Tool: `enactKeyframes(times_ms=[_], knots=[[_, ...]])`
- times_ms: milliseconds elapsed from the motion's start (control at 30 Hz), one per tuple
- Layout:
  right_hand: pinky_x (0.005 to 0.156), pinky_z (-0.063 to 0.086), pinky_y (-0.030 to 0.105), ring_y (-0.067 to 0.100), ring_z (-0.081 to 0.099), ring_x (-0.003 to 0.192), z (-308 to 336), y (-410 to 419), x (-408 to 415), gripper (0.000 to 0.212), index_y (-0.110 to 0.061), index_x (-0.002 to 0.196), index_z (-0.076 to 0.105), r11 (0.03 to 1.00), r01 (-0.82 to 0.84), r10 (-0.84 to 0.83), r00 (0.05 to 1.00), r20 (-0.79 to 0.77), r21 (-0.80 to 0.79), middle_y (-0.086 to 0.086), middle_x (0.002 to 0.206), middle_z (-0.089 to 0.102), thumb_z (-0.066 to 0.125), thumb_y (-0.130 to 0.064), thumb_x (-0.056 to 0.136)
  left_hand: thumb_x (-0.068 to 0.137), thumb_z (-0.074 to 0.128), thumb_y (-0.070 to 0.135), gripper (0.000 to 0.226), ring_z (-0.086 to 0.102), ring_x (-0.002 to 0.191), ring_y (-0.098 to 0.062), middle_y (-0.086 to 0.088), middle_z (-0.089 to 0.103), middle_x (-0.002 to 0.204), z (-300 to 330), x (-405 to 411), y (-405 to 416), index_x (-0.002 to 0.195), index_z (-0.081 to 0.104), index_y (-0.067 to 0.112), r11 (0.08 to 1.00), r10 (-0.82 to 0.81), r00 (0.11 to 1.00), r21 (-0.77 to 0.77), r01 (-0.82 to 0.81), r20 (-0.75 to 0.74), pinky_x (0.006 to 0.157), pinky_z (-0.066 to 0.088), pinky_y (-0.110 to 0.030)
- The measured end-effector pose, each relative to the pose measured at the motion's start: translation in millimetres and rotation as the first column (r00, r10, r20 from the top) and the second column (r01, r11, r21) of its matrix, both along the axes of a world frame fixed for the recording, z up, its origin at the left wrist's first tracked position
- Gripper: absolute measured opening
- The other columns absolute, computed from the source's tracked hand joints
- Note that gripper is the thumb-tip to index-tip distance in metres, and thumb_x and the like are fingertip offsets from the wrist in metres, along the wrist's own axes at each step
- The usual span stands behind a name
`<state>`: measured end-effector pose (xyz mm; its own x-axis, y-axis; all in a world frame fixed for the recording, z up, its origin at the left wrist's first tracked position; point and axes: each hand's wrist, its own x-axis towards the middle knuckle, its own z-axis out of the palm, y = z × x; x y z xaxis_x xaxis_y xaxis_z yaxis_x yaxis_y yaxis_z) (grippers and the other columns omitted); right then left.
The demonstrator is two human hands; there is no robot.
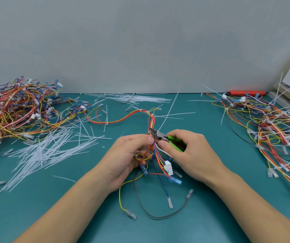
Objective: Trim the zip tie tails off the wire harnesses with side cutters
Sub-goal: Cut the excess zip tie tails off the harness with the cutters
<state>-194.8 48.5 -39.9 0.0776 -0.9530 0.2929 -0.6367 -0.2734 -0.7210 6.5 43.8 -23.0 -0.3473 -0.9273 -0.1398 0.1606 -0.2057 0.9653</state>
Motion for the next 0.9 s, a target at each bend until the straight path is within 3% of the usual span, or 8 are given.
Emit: enactKeyframes(times_ms=[200,333,467,533,633,900], knots=[[0.054,0.031,0.03,0.008,0.037,0.05,6.6,1.0,-5.0,0.054,-0.024,0.08,0.065,0.999,-0.038,0.037,0.998,0.045,0.034,-0.01,0.05,0.046,0.06,-0.077,0.082,0.08,0.069,0.028,0.013,0.053,0.062,-0.012,0.0,0.062,0.074,1.2,0.2,0.6,0.08,0.077,0.018,1.0,-0.004,1.0,0.011,0.004,-0.015,0.053,0.04,-0.024],[0.054,0.03,0.03,0.009,0.034,0.05,4.3,1.4,-5.7,0.052,-0.025,0.08,0.064,0.999,-0.037,0.036,0.998,0.053,0.032,-0.01,0.049,0.042,0.061,-0.077,0.082,0.08,0.069,0.028,0.013,0.052,0.062,-0.011,0.0,0.06,0.072,1.4,-0.5,1.0,0.079,0.077,0.018,1.0,-0.003,1.0,0.005,0.003,0.0,0.054,0.039,-0.024],[0.057,0.043,0.037,0.01,0.045,0.056,1.5,0.7,-2.9,0.046,-0.03,0.083,0.066,1.0,-0.02,0.02,0.999,0.031,-0.01,-0.008,0.06,0.053,0.062,-0.075,0.082,0.08,0.068,0.029,0.015,0.051,0.062,-0.012,0.001,0.06,0.071,1.4,0.0,0.8,0.075,0.077,0.019,1.0,-0.015,1.0,-0.004,0.015,0.002,0.055,0.038,-0.026],[0.066,0.051,0.038,0.009,0.058,0.071,0.6,0.7,-1.4,0.041,-0.033,0.087,0.067,0.999,-0.009,0.01,1.0,0.024,-0.033,-0.011,0.075,0.063,0.063,-0.073,0.082,0.081,0.067,0.029,0.015,0.051,0.062,-0.012,0.0,0.06,0.072,0.9,0.0,0.4,0.078,0.078,0.018,1.0,-0.02,1.0,-0.01,0.02,0.002,0.056,0.038,-0.026],[0.077,0.052,0.031,0.006,0.062,0.089,-0.2,0.2,-1.1,0.042,-0.035,0.093,0.07,0.998,-0.007,0.006,1.0,-0.002,-0.054,-0.017,0.087,0.067,0.06,-0.074,0.082,0.081,0.067,0.03,0.018,0.05,0.064,-0.012,-0.002,0.059,0.076,0.4,-0.4,0.2,0.084,0.08,0.017,1.0,-0.019,1.0,-0.011,0.019,0.012,0.056,0.038,-0.025],[0.075,0.052,0.031,0.008,0.062,0.087,0.3,0.0,-1.4,0.047,-0.034,0.097,0.072,0.999,-0.016,0.015,1.0,-0.01,-0.034,-0.014,0.088,0.069,0.057,-0.076,0.084,0.081,0.067,0.029,0.017,0.051,0.063,-0.012,-0.003,0.058,0.075,1.7,-0.1,1.5,0.084,0.078,0.016,1.0,-0.011,1.0,-0.006,0.011,0.009,0.055,0.038,-0.025]])
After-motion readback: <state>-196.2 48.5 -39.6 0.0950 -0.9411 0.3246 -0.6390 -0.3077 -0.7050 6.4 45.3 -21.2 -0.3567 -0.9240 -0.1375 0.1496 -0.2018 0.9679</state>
